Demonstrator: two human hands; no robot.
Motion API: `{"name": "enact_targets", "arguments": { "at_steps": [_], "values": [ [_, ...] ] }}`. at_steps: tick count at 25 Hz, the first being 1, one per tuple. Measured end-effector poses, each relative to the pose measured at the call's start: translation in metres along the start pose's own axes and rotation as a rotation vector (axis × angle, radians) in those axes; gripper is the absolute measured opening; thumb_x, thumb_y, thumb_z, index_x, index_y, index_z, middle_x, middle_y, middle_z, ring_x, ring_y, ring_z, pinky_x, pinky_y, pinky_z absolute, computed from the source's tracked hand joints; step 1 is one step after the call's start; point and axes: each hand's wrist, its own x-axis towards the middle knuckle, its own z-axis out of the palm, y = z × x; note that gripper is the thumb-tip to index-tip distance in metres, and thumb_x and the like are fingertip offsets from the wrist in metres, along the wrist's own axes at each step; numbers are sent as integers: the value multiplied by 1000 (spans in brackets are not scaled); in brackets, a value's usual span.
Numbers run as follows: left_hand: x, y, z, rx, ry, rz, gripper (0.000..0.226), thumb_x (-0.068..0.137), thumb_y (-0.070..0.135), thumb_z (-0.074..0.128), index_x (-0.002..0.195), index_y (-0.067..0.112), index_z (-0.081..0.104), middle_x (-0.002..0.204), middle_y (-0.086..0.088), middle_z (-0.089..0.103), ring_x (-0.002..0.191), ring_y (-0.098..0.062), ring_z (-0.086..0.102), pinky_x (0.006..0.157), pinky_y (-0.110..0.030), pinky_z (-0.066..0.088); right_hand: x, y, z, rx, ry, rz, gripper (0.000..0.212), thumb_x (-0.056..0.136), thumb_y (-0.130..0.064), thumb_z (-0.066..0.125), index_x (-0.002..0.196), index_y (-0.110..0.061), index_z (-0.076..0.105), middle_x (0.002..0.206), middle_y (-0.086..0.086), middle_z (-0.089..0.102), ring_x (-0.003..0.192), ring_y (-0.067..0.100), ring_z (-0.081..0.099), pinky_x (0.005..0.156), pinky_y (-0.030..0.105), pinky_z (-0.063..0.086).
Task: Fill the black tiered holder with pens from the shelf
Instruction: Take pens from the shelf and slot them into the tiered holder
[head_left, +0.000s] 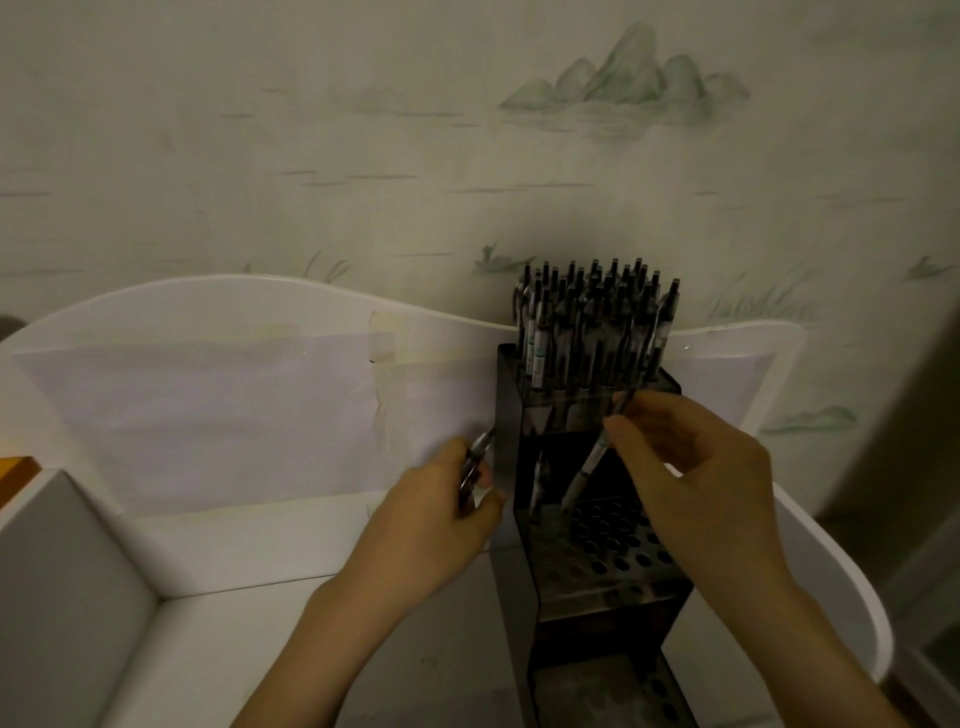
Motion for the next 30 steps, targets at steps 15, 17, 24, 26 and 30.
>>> {"name": "enact_targets", "arguments": {
  "at_steps": [15,17,24,26,30],
  "values": [
    [-8,-3,9,-14,-38,24,16,88,32,64,85,31,48,55,7,51,48,-2,50,44,-13,36,-19,36,29,-129,-108,-3,22,82,-17,76,101,-22,68,83,-27,65,79,-11,64,71,1,47],
    [-9,-2,10,-18,-52,29,16,88,34,64,86,32,48,58,8,53,51,0,52,45,-11,36,-19,36,31,-132,-106,11,20,82,-18,76,100,-19,66,82,-17,68,77,-5,66,69,5,50],
    [-10,4,14,-30,-57,55,14,88,34,63,88,30,50,59,9,52,52,3,52,46,-11,36,-22,38,37,-271,-134,27,17,84,-22,75,96,-11,70,83,-3,72,73,2,66,68,7,50],
    [-12,6,13,-41,-59,59,14,89,32,63,88,28,50,58,10,52,51,4,52,46,-10,35,-21,36,35,-258,-139,52,20,83,-24,76,98,-12,71,85,-4,73,75,1,66,71,7,50],
    [-15,8,10,-29,-77,85,15,91,27,62,86,30,48,69,11,56,63,7,55,52,-8,39,-21,27,24,-250,-86,49,21,79,-27,79,97,-20,72,78,-15,68,75,-3,64,69,3,47]
  ]
}}
